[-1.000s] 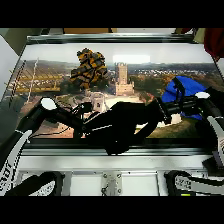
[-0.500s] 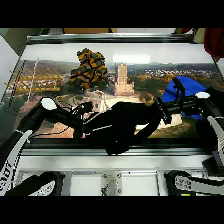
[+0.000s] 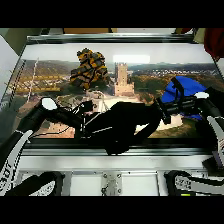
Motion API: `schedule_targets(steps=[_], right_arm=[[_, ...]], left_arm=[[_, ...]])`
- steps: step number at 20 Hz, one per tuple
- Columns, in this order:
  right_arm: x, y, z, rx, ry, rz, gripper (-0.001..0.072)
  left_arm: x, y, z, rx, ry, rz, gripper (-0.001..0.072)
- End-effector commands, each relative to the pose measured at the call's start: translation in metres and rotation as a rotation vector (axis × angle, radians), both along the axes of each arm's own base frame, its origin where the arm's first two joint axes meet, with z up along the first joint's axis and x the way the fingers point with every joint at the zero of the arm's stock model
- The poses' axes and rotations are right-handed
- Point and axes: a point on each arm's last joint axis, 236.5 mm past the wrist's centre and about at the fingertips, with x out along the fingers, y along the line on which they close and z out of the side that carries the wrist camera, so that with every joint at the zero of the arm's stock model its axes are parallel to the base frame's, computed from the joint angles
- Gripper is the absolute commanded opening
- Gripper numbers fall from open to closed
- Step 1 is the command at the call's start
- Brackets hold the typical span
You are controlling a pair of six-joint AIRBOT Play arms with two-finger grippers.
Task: Fold the clothes and pants, and hang the long-sleeved shirts on hangers.
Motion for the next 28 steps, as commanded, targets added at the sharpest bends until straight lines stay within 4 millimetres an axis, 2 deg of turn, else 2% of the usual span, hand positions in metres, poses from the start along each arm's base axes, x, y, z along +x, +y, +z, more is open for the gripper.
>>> schedule_targets(steps=[1,5,10,12,13,15,17,19,21,24,26,27,28], right_arm=[[0.000,0.000,0.001,0.001,0.013,-0.001,0.0018],[0.005,0.000,-0.002,-0.013,0.028,-0.028,0.0017],[0.014,-0.001,-0.006,-0.035,0.059,-0.072,0.0015],[0.015,-0.001,-0.006,-0.036,0.056,-0.079,0.0015],[0.017,0.000,-0.002,-0.022,0.065,-0.090,0.0015],[0.023,0.002,0.017,0.040,0.053,-0.120,0.0014],[0.030,0.005,0.047,0.127,0.010,-0.158,0.0014],[0.032,0.005,0.078,0.205,-0.042,-0.189,0.0014],[0.033,0.006,0.098,0.226,-0.094,-0.225,0.0014],[0.036,0.005,0.118,0.189,-0.189,-0.302,0.0014],[0.034,0.005,0.132,0.176,-0.236,-0.338,0.0014],[0.034,0.005,0.136,0.173,-0.232,-0.354,0.0014],[0.031,0.005,0.141,0.173,-0.240,-0.359,0.0014]], left_arm=[[0.000,0.001,0.000,0.017,0.048,0.060,0.0475],[0.001,0.004,0.013,0.028,0.053,0.126,0.0475],[0.002,0.030,0.011,0.164,0.058,0.244,0.0475],[0.011,0.035,0.021,0.152,0.050,0.335,0.0475],[0.022,0.043,0.029,0.140,0.039,0.424,0.0475],[0.046,0.066,0.050,0.100,0.012,0.641,0.0475],[0.063,0.097,0.073,0.052,-0.004,0.856,0.0475],[0.069,0.123,0.092,0.008,0.002,1.029,0.0475],[0.068,0.133,0.106,-0.026,0.007,1.121,0.0474],[0.066,0.122,0.119,-0.081,0.036,1.182,0.0475],[0.060,0.100,0.119,-0.094,0.081,1.155,0.0478],[0.056,0.084,0.116,-0.096,0.118,1.134,0.0552],[0.052,0.067,0.111,-0.090,0.162,1.108,0.0556]])
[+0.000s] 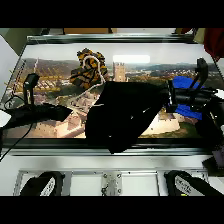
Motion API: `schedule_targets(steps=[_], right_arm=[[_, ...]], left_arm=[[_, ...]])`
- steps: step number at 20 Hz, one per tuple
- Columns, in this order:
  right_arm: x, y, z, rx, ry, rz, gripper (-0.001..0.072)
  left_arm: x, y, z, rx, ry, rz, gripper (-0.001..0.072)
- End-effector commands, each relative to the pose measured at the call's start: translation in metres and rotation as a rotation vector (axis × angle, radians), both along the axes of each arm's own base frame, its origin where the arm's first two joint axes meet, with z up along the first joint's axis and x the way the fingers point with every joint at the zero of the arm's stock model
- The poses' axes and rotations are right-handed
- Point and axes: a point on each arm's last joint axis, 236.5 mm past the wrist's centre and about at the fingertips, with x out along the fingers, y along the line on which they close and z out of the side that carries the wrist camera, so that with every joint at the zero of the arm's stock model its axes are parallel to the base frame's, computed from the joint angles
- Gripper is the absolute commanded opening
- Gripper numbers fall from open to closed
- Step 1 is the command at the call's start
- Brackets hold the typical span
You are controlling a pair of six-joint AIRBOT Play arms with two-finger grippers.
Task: Fold the clothes and pants, and hang the long-sleeved shirts on hangers.
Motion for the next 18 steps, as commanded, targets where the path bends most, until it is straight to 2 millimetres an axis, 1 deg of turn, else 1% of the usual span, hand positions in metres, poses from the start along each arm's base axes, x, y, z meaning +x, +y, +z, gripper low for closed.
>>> schedule_targets(steps=[1,2,4,6,9,12,14,18], right_arm=[[-0.002,-0.001,0.023,-0.001,-0.045,-0.063,0.0014],[-0.004,-0.001,0.025,-0.002,-0.053,-0.064,0.0014],[-0.006,0.000,0.028,-0.002,-0.058,-0.064,0.0014],[-0.006,0.000,0.028,0.000,-0.049,-0.064,0.0015],[-0.006,0.000,0.028,0.000,-0.048,-0.063,0.0015],[-0.006,0.000,0.028,0.000,-0.048,-0.064,0.0015],[-0.006,0.000,0.028,0.000,-0.048,-0.063,0.0015],[-0.006,0.000,0.025,-0.007,-0.035,-0.061,0.0015]], left_arm=[[-0.008,-0.044,-0.006,-0.074,0.083,-0.015,0.0555],[-0.007,-0.056,-0.011,-0.085,0.099,-0.025,0.0555],[-0.001,-0.077,-0.021,-0.149,0.175,0.046,0.0554],[0.001,-0.090,-0.030,-0.165,0.206,0.058,0.0554],[-0.002,-0.111,-0.039,-0.171,0.232,0.038,0.0554],[-0.006,-0.131,-0.041,-0.180,0.222,0.009,0.0554],[-0.003,-0.137,-0.037,-0.188,0.193,0.003,0.0554],[0.005,-0.137,-0.033,-0.211,0.170,0.035,0.0554]])
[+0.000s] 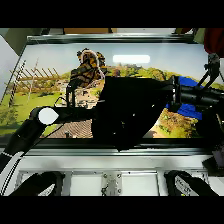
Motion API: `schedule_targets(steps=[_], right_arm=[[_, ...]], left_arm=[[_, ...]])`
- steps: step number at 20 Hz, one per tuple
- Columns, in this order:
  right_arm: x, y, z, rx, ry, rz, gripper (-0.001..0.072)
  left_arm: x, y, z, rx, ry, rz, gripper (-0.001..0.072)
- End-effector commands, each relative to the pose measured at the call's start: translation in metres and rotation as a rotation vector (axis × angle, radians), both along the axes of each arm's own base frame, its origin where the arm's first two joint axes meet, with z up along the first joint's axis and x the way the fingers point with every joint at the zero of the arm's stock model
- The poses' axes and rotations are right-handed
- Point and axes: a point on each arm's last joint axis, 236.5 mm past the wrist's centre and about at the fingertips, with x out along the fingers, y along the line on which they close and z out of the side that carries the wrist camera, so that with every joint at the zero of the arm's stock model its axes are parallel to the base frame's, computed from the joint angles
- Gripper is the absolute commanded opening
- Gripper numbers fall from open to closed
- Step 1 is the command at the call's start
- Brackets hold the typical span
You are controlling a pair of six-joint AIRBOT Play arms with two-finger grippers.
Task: Fold the clothes and pants, and hang the long-sleeved shirts on hangers.
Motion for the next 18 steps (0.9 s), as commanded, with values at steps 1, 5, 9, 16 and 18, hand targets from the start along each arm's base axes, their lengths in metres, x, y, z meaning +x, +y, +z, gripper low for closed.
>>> schedule_targets(steps=[1,5,9,16,18], right_arm=[[-0.001,0.000,-0.002,-0.006,0.018,0.003,0.0016],[-0.001,0.000,-0.002,-0.003,0.024,0.003,0.0016],[-0.001,0.000,-0.002,0.029,0.132,0.005,0.0021],[0.001,-0.001,0.010,0.077,0.241,-0.043,0.0014],[0.002,-0.001,0.018,0.093,0.242,-0.065,0.0014]], left_arm=[[0.007,-0.003,0.003,-0.013,-0.021,0.024,0.0552],[0.007,0.007,-0.030,0.060,0.079,0.064,0.0543],[0.010,0.009,-0.047,0.086,0.113,0.076,0.0025],[0.019,0.057,-0.009,0.076,0.052,0.171,0.0020],[0.016,0.078,-0.003,0.078,0.070,0.211,0.0020]])
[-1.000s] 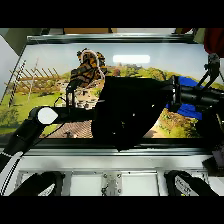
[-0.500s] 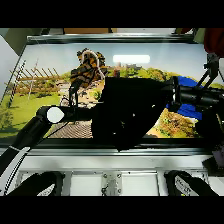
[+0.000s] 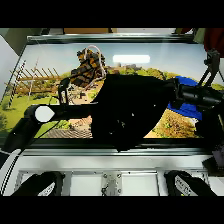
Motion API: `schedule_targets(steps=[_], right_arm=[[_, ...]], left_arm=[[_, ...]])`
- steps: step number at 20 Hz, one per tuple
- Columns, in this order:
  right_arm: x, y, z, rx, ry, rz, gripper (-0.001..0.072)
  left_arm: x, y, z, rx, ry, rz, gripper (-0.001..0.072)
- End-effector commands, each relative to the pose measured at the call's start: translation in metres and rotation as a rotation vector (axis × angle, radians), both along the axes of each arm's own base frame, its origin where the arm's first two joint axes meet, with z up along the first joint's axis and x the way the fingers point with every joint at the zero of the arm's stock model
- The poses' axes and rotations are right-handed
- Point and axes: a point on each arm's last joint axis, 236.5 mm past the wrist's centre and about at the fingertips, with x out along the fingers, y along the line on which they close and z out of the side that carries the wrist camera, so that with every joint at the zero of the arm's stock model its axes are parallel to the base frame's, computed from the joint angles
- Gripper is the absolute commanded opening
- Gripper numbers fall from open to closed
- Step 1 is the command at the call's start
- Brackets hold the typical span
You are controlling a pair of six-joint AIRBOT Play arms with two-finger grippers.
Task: Fold the clothes and pants, and hang the long-sleeved shirts on hangers.
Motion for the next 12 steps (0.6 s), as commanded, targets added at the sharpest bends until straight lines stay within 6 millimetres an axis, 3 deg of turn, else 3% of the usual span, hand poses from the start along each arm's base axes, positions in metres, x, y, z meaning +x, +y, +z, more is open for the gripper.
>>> schedule_targets(steps=[1,7,12], right_arm=[[0.000,0.003,0.014,0.036,0.031,-0.034,0.0014],[-0.006,0.034,0.031,0.082,0.015,-0.023,0.0014],[-0.004,0.033,0.055,0.189,0.016,-0.029,0.0014]], left_arm=[[-0.007,0.031,0.010,0.011,0.028,0.049,0.0020],[-0.010,0.028,0.012,-0.009,0.035,0.041,0.0020],[-0.004,0.043,0.011,-0.008,0.039,0.085,0.0020]])
